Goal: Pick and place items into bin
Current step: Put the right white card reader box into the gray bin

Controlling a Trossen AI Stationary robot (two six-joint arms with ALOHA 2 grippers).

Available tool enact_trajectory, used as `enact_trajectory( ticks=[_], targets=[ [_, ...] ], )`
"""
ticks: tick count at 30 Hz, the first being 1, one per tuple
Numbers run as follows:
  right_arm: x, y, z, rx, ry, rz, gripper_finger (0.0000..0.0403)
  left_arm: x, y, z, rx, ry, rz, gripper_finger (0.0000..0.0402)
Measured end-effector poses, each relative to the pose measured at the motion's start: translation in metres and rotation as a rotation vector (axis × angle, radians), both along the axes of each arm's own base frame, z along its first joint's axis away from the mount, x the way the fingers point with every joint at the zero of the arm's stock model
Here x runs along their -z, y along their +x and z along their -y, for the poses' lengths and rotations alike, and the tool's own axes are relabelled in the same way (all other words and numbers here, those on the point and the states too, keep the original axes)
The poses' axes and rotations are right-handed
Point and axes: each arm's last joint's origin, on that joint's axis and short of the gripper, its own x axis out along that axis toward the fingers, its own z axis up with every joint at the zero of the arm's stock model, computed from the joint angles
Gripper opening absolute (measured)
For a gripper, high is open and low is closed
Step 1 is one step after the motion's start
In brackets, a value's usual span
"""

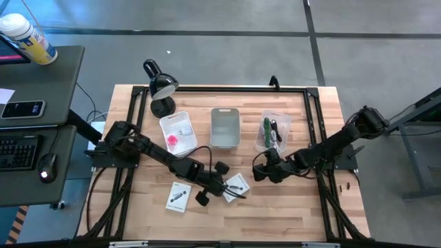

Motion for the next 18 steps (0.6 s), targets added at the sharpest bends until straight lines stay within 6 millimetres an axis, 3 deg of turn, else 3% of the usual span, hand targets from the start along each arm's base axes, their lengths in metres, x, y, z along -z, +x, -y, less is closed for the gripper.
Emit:
enact_trajectory(
  ticks=[4, 18],
  targets=[
    [0.000, 0.000, 0.000, 0.001, 0.005, 0.005, 0.0116, -0.014, 0.000, -0.001, -0.014, -0.016, 0.046, 0.0000],
    [0.001, 0.006, -0.004, -0.028, 0.031, 0.040, 0.0116, -0.010, -0.002, 0.010, -0.023, -0.072, 0.032, 0.0000]
  ],
)
